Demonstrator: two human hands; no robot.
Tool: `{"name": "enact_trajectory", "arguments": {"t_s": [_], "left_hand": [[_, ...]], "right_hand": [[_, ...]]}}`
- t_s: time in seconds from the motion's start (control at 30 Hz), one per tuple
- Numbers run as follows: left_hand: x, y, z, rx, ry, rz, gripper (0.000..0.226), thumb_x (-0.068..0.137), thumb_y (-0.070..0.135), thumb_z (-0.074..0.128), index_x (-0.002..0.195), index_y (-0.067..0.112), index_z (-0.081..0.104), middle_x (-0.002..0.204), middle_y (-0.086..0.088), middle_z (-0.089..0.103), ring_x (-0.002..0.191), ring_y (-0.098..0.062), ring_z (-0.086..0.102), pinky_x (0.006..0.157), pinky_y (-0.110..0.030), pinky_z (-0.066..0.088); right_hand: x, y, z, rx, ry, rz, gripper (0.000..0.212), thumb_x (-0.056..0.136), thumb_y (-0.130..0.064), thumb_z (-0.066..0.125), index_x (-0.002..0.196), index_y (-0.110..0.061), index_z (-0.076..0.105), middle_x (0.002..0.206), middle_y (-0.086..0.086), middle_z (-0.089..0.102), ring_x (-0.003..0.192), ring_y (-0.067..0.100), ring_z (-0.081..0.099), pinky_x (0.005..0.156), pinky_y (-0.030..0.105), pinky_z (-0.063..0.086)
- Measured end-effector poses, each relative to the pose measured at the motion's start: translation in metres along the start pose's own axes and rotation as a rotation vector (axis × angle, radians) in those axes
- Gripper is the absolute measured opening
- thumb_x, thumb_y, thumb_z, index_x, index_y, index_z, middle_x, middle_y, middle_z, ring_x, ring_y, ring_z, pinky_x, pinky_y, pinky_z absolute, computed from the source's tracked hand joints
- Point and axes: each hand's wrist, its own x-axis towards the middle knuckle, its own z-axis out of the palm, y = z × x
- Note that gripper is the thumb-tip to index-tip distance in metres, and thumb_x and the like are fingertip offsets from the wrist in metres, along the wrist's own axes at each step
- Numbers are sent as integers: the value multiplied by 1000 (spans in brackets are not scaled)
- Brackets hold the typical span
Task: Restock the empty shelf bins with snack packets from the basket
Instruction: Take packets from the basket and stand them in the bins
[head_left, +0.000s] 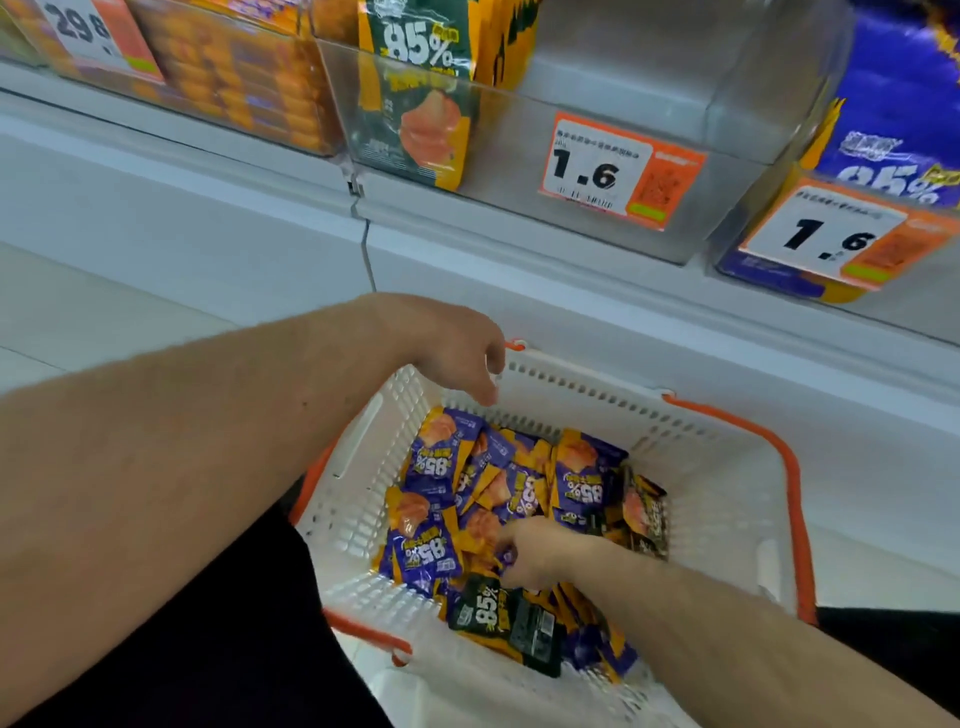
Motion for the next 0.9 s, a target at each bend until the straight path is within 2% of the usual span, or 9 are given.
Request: {"name": "enact_trajectory", "arguments": {"t_s": [0.03, 0.1, 0.23, 0.37, 0.43, 0.5, 0.6, 0.7, 0.9], "left_hand": [[1, 0, 1, 10, -6, -3, 53, 92, 46, 60, 138, 22, 48, 140, 6, 50, 122, -16, 50, 100, -31, 39], [2, -1, 3, 16, -18, -10, 54, 92, 46, 60, 139, 22, 47, 139, 6, 51, 121, -16, 50, 101, -32, 39], [3, -2, 5, 11, -33, -30, 55, 93, 45, 59, 141, 22, 46, 141, 7, 50, 123, -16, 50, 96, -28, 36], [2, -3, 4, 4, -31, -33, 54, 93, 45, 59, 141, 22, 46, 140, 6, 51, 122, -16, 50, 100, -31, 38], [2, -3, 4, 7, -32, -33, 54, 93, 45, 59, 141, 22, 46, 139, 6, 52, 120, -16, 51, 100, -32, 39], [2, -3, 4, 13, -33, -35, 54, 94, 44, 59, 141, 21, 46, 138, 5, 52, 119, -16, 52, 101, -32, 40], [0, -3, 1, 17, -29, -37, 54, 94, 44, 58, 141, 21, 45, 140, 4, 51, 123, -16, 50, 103, -33, 39], [-5, -4, -7, -11, 0, -38, 54, 94, 44, 58, 141, 20, 45, 142, 4, 49, 126, -17, 48, 102, -31, 37], [-16, -11, -20, -104, 68, -29, 54, 94, 42, 59, 142, 20, 44, 141, 3, 49, 126, -18, 49, 101, -31, 37]], "right_hand": [[4, -2, 5, -16, -45, -35, 42, 88, -18, 59, 130, -19, 56, 111, 7, 62, 93, 26, 61, 71, 39, 53], [8, -12, 11, -26, -103, -105, 64, 85, -3, 51, 144, -27, 46, 141, 4, 51, 122, 28, 53, 89, 38, 52], [14, -33, 21, -1, -169, -163, 61, 90, -1, 35, 145, -25, 45, 153, 5, 40, 137, 29, 37, 109, 43, 38], [16, -37, 23, -71, -145, -148, 40, 104, -27, 31, 137, -16, 52, 142, 7, 51, 125, 27, 49, 102, 41, 41], [13, -35, 18, -72, -88, -115, 53, 102, -53, 29, 132, -19, 56, 133, 4, 57, 118, 25, 54, 98, 41, 44], [8, -34, 8, -121, -19, -79, 56, 94, -66, 36, 106, -21, 67, 103, 3, 65, 99, 23, 62, 82, 40, 51], [0, -29, -16, -146, 19, -50, 23, 83, -38, 61, 73, -18, 56, 76, 0, 55, 71, 19, 56, 60, 33, 47], [-17, -20, -53, -124, -87, -51, 9, 77, -4, 55, 74, -12, 51, 76, 4, 51, 67, 20, 47, 57, 32, 39], [-64, -11, -127, -13, 91, -163, 20, 77, -1, 62, 78, -21, 55, 80, -2, 55, 70, 17, 49, 65, 36, 44]]}}
